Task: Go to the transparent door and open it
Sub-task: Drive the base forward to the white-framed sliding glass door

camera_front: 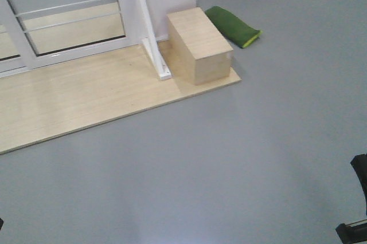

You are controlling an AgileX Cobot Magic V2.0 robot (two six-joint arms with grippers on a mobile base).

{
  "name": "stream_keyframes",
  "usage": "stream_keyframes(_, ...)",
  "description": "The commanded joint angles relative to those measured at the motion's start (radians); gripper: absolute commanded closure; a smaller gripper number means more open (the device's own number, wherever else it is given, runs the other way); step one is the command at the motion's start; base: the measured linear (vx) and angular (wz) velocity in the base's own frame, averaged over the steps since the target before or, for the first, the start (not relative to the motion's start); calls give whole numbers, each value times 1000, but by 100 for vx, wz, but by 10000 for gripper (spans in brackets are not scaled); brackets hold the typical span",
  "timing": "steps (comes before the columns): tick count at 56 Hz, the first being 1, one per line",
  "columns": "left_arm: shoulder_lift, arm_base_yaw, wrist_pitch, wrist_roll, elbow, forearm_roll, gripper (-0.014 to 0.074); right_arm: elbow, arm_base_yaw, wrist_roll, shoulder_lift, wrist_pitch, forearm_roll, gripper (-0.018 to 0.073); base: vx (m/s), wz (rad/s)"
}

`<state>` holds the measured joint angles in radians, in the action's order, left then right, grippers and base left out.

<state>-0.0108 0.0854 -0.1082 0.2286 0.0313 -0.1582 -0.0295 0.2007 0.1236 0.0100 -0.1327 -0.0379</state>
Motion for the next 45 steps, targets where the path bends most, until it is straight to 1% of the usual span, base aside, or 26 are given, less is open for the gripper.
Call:
stream_keyframes(1, -5, 6, 88, -9, 15, -4, 603, -5, -3, 4, 16, 84, 8, 565, 59, 71)
stream_keyframes(11, -5, 6, 88, -9, 15, -4, 603, -5, -3, 5, 16, 84, 8, 565, 59, 67)
stream_keyframes(19, -5, 6, 88, -9, 15, -4, 603, -5, -3, 5, 16, 84, 8, 565, 58, 50)
stream_keyframes(45, -5, 6, 88, -9, 15, -4, 603, -5, -3, 5, 16, 84, 8, 565, 56, 26)
